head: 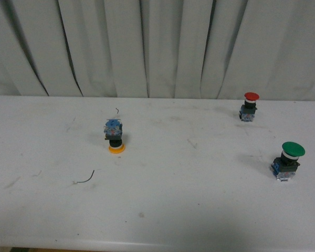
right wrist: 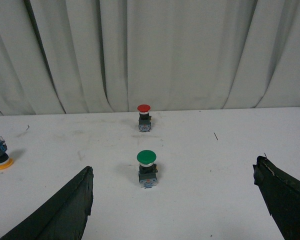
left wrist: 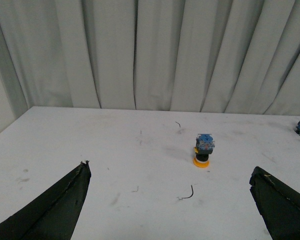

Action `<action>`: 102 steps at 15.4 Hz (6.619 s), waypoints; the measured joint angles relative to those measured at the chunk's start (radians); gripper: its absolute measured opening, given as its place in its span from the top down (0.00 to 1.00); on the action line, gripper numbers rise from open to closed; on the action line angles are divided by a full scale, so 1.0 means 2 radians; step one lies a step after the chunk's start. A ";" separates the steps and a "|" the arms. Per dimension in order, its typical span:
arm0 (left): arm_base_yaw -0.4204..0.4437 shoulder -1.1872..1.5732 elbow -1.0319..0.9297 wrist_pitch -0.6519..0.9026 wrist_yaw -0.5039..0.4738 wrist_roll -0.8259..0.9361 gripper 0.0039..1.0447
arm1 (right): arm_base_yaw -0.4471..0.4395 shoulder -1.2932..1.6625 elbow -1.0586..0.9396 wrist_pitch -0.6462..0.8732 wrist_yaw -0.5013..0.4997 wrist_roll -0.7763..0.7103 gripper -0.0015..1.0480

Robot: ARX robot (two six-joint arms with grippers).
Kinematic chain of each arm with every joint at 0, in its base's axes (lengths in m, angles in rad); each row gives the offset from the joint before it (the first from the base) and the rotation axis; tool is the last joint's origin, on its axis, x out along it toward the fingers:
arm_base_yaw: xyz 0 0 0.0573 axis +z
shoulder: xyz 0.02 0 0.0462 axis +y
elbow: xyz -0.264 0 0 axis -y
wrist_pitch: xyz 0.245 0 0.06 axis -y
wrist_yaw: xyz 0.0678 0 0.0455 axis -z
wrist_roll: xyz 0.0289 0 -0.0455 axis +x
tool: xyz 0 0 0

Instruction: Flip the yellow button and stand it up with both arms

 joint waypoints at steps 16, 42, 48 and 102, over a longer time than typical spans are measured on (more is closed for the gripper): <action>-0.023 0.196 0.101 -0.003 -0.039 -0.105 0.06 | 0.000 0.000 0.000 0.000 0.000 0.000 0.06; -0.114 1.107 0.743 -0.070 -0.028 -0.054 0.06 | 0.000 0.000 0.000 0.000 0.000 0.000 0.06; -0.113 1.131 0.760 -0.077 -0.034 -0.045 0.06 | 0.000 0.000 0.000 0.000 0.000 0.000 0.06; -0.227 0.837 0.340 0.537 0.227 -0.539 0.66 | -0.026 0.279 0.000 0.400 -0.085 -0.013 0.06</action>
